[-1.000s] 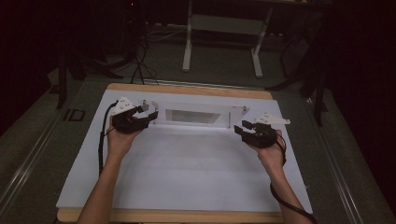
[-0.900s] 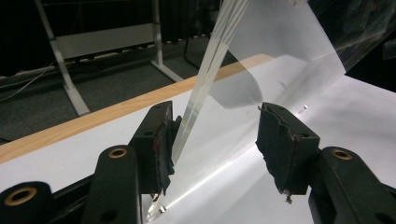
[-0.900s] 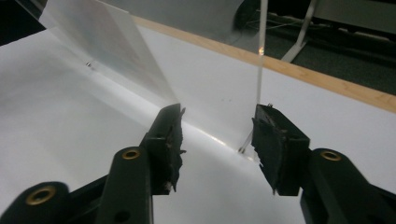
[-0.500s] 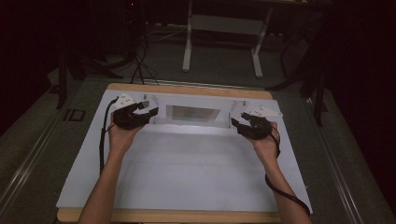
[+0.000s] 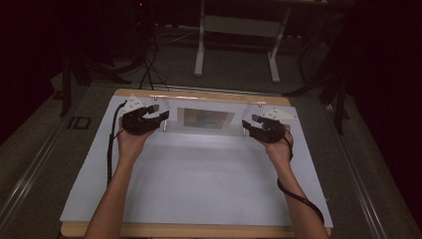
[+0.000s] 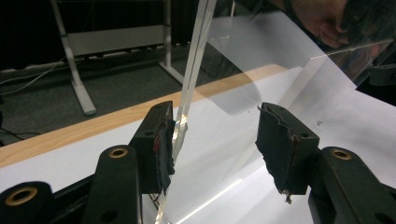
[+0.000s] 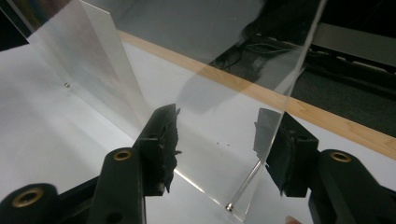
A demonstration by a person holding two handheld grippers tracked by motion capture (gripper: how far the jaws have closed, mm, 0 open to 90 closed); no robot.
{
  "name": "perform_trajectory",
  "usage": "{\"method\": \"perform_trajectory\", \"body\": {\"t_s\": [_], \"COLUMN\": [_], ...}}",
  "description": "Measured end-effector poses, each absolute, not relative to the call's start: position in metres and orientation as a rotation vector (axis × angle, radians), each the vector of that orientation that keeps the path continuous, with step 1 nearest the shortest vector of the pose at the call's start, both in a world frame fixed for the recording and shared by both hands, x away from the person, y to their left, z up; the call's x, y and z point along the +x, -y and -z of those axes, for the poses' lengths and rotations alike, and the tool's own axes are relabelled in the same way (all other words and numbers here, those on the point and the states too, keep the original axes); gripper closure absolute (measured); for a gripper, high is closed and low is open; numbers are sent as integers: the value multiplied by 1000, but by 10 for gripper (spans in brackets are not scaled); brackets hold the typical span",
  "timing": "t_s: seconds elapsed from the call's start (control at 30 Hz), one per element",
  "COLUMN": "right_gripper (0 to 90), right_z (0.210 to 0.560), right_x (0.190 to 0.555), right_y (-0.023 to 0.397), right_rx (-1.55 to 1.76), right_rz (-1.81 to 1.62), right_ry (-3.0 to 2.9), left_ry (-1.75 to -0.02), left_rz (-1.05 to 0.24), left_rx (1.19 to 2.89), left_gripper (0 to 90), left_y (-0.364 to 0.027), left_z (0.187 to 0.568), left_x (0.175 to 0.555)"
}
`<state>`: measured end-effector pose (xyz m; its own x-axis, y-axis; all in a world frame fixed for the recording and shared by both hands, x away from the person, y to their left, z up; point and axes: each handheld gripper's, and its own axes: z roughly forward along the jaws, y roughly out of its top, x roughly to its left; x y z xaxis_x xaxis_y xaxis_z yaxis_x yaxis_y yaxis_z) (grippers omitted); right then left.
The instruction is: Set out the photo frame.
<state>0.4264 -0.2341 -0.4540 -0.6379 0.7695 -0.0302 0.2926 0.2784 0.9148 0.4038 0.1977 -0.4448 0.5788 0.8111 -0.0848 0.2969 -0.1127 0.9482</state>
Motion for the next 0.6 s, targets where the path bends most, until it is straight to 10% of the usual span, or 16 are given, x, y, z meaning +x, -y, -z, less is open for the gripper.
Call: {"method": "perform_trajectory", "body": {"t_s": [0.6], "right_gripper": [513], "right_z": [455], "right_x": [439], "right_y": [238], "right_rx": [1033], "right_rz": [-1392], "right_ry": [-2045], "left_ry": [-881], "left_rz": [-524], "left_rx": [1669], "left_gripper": [326], "left_y": [-197], "left_z": [453], "left_x": [426]}}
